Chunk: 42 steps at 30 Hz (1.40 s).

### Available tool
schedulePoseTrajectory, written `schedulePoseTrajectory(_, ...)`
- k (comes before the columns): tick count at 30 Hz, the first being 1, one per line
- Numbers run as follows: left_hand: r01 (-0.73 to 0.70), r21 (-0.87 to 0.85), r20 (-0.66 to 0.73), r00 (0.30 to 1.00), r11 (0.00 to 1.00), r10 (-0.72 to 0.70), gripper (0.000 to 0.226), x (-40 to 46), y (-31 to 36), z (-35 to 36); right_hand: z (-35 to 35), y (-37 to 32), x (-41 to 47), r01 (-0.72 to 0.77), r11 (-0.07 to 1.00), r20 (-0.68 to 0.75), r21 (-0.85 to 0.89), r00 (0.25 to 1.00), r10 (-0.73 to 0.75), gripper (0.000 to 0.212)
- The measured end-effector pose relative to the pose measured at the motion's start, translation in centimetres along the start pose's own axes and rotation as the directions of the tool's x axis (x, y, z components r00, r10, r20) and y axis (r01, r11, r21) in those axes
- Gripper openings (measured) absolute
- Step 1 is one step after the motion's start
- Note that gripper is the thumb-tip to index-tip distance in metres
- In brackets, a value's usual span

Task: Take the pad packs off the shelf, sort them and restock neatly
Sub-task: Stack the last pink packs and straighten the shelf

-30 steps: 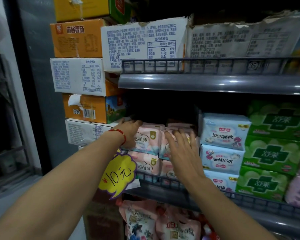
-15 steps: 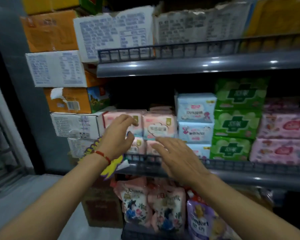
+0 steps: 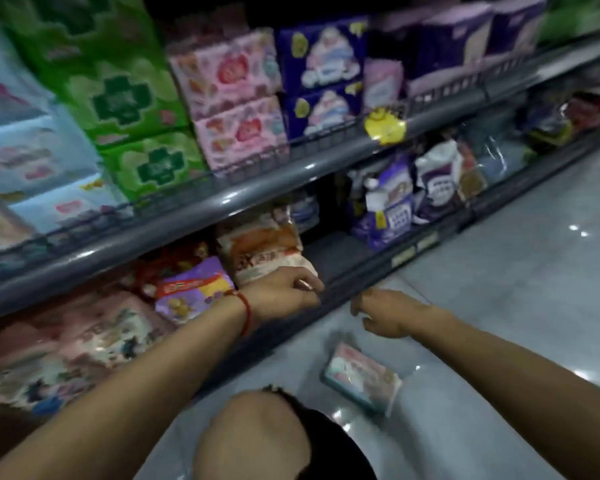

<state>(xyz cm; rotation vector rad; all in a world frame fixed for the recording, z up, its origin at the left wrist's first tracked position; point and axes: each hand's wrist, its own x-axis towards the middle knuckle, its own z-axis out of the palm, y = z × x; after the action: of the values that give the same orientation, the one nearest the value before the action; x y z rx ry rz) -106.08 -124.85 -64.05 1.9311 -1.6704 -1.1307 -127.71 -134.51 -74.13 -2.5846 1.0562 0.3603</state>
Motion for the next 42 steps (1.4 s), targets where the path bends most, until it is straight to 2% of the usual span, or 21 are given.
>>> schedulePoseTrajectory(3, 0.013, 0.099, 0.208, 0.978, 0.995, -0.033, 0.026, 4.8, -0.2, 4.2, 6.2, 4.6, -1.5, -0.216, 0.968, 0.197, 0.126, 0.962, 0.189, 0.044)
schedulePoseTrajectory(6, 0.109, 0.179, 0.266, 0.951, 0.978, -0.155, 0.030, 7.7, -3.5, 7.7, 12.1, 5.7, -1.9, -0.422, 0.855, 0.340, 0.301, 0.885, 0.318, 0.057)
schedulePoseTrajectory(8, 0.199, 0.184, 0.271, 0.931, 0.962, -0.245, 0.037, 8.8, -6.8, 9.9, 15.7, 5.2, -1.7, -0.583, 0.657, 0.408, 0.479, 0.810, 0.422, 0.071)
schedulePoseTrajectory(10, 0.263, 0.190, 0.269, 0.913, 0.946, -0.308, 0.049, 9.7, -10.7, 12.1, 18.6, 4.2, -1.4, -0.669, 0.361, 0.464, 0.649, 0.725, 0.509, 0.080)
schedulePoseTrajectory(13, 0.276, 0.103, 0.312, 0.903, 0.956, -0.295, 0.076, 11.2, -15.0, 15.5, 21.8, 2.6, -0.6, -0.631, -0.083, 0.552, 0.771, 0.598, 0.581, 0.064)
schedulePoseTrajectory(14, 0.275, 0.034, 0.337, 0.902, 0.961, -0.270, 0.080, 11.7, -16.0, 16.5, 22.5, 2.3, -0.2, -0.587, -0.185, 0.568, 0.788, 0.579, 0.585, 0.058)
schedulePoseTrajectory(16, 0.298, -0.100, 0.366, 0.898, 0.949, -0.243, 0.082, 12.7, -17.7, 18.3, 23.7, 1.8, 0.6, -0.490, -0.318, 0.576, 0.812, 0.580, 0.576, 0.040)
schedulePoseTrajectory(18, 0.322, -0.215, 0.379, 0.898, 0.922, -0.225, 0.081, 13.7, -19.2, 20.0, 24.3, 1.4, 1.1, -0.420, -0.383, 0.568, 0.823, 0.597, 0.567, 0.027)
schedulePoseTrajectory(23, 0.362, -0.356, 0.274, 0.922, 0.862, -0.274, 0.094, 14.4, -22.1, 22.2, 25.1, 1.0, 1.4, -0.312, -0.454, 0.536, 0.835, 0.650, 0.538, 0.022)
schedulePoseTrajectory(25, 0.367, -0.367, 0.258, 0.923, 0.855, -0.286, 0.089, 13.6, -22.7, 22.0, 25.2, 0.8, 1.2, -0.302, -0.403, 0.491, 0.864, 0.687, 0.536, 0.024)
schedulePoseTrajectory(28, 0.361, -0.399, 0.213, 0.931, 0.843, -0.297, 0.067, 11.4, -22.3, 20.5, 24.1, 0.4, 0.7, -0.269, -0.323, 0.406, 0.907, 0.756, 0.513, 0.033)
schedulePoseTrajectory(31, 0.297, -0.444, 0.110, 0.954, 0.845, -0.278, 0.067, 8.4, -21.2, 18.1, 21.4, -0.4, -0.2, -0.233, -0.245, 0.324, 0.941, 0.829, 0.455, 0.038)
schedulePoseTrajectory(35, 0.209, -0.535, -0.049, 0.960, 0.818, -0.277, 0.052, 2.9, -18.9, 13.4, 16.2, -2.9, -1.1, -0.167, -0.075, 0.183, 0.983, 0.914, 0.361, 0.039)
schedulePoseTrajectory(38, 0.132, -0.536, -0.167, 0.952, 0.834, -0.258, 0.066, -1.9, -17.7, 10.3, 12.2, -5.4, -1.5, -0.111, 0.073, 0.081, 0.991, 0.938, 0.336, 0.047)
schedulePoseTrajectory(42, 0.041, -0.576, -0.355, 0.887, 0.817, -0.295, 0.053, -7.7, -16.0, 5.7, 4.9, -9.8, -1.2, -0.001, 0.310, -0.053, 0.951, 0.985, 0.165, 0.056)
